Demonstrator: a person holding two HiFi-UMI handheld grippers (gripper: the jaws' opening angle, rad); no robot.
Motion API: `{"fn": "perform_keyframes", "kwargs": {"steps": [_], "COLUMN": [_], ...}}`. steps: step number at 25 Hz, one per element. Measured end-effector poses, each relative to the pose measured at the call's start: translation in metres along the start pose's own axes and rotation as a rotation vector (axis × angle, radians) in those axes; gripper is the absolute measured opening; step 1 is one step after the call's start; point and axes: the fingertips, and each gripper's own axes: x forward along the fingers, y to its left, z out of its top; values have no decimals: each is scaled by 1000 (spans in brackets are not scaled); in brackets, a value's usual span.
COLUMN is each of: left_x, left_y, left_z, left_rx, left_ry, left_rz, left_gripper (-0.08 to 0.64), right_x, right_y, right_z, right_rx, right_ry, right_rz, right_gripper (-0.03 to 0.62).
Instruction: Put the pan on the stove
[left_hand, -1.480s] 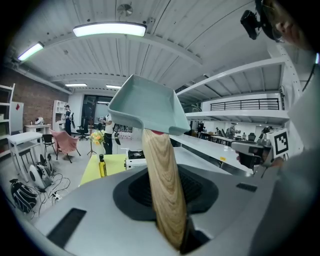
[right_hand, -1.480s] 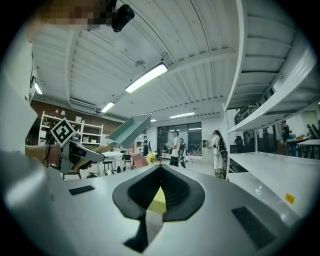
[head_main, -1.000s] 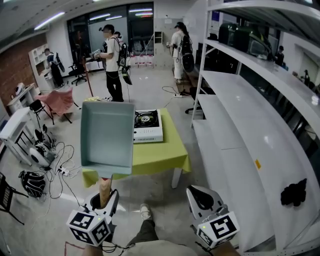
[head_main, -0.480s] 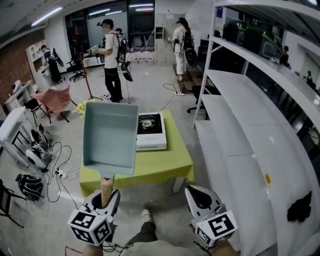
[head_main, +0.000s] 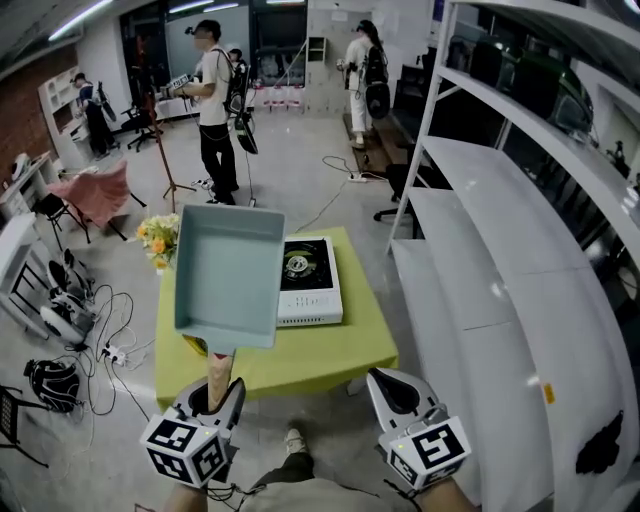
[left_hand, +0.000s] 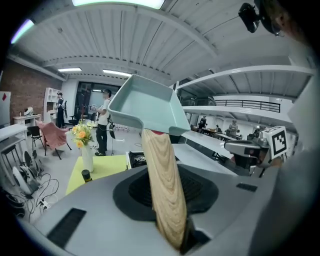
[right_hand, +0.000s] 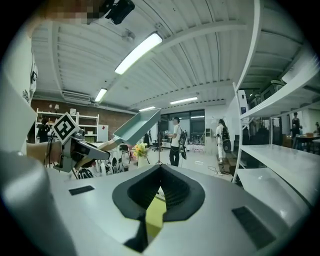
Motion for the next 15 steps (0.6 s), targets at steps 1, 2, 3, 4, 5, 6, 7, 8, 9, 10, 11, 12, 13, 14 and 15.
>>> {"fn": "perform_keyframes", "kwargs": {"steps": [1, 2, 3, 4, 5, 6, 7, 8, 9, 10, 11, 12, 13, 14, 15], "left_x": [9, 18, 28, 38, 47, 55, 64, 73, 82, 90, 97, 104, 110, 115, 120], "left_y": [9, 17, 24, 31, 37, 43, 48, 53, 58, 63, 67, 71, 75, 78, 80], "left_z": [5, 11, 16, 21, 24, 26, 29, 32, 36, 39, 40, 41, 41, 42, 43], "left_rx": [0, -2, -6, -11, -14, -14, -8, 3, 16, 27, 32, 32, 29, 22, 15], "left_ry": [7, 13, 19, 26, 35, 44, 53, 60, 64, 66, 68, 70, 72, 75, 77], "left_rz": [-4, -9, -15, -22, -30, -37, -43, -47, -50, -54, -59, -64, -68, -70, -72], "left_gripper": [100, 100, 100, 100, 100, 100, 100, 100, 100, 100, 100, 100, 100, 100, 100], "right_x": [13, 25, 38, 51, 62, 72, 81, 90, 99, 108, 117, 124, 132, 139, 145], "right_y": [-4, -9, -14, -19, -23, -27, -31, -37, -42, -45, -47, -48, -48, -49, -51], "right_z": [4, 8, 12, 16, 20, 22, 24, 26, 27, 27, 25, 22, 19, 17, 16], "right_rx": [0, -1, -2, -2, 0, 1, -5, -19, -37, -50, -50, -36, -19, -8, -5], "right_ry": [4, 7, 11, 15, 18, 21, 23, 25, 28, 33, 38, 45, 52, 59, 66], "right_rz": [-3, -6, -9, -12, -14, -19, -28, -42, -55, -62, -62, -56, -49, -42, -37], "right_gripper": [6, 6, 6, 6, 6, 6, 6, 6, 6, 6, 6, 6, 6, 6, 6]}}
